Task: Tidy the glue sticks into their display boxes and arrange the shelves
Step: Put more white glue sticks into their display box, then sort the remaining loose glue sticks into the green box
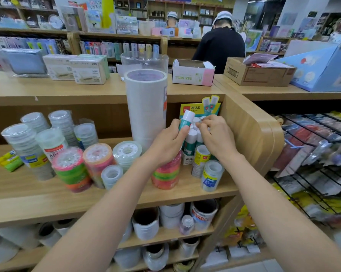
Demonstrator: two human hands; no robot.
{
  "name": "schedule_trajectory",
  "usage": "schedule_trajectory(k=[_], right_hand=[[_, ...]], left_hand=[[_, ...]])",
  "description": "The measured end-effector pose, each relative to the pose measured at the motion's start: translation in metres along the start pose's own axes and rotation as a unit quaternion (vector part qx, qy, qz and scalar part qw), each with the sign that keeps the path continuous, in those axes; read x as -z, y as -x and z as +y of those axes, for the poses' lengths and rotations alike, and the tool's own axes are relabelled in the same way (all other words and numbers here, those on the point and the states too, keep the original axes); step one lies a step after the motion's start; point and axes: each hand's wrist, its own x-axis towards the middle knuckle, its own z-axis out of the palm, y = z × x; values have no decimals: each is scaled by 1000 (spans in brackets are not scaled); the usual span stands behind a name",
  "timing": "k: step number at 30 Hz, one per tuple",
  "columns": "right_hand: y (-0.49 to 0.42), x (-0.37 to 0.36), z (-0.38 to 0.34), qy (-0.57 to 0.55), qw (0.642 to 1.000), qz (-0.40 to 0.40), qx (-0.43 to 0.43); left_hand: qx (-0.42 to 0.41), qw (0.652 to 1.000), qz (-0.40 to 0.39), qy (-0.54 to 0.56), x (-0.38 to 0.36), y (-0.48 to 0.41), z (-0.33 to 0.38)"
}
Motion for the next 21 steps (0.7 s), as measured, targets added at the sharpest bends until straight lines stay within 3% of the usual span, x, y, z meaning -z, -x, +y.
schedule_trajectory(k=[6, 11, 16, 21], right_hand=[[5, 6, -5, -55, 998, -40, -3], [19, 30, -36, -239, 968, 56, 49], [41, 39, -71, -317, 942, 7, 107], [76, 22, -92, -346, 923, -47, 163]], left_hand=[[-9, 1000, 8, -18, 2, 3, 3], [-72, 995, 68, -1, 6, 16, 8], [-134, 980, 136, 48, 8, 50, 15], [-85, 971, 222, 20, 6, 111, -2]])
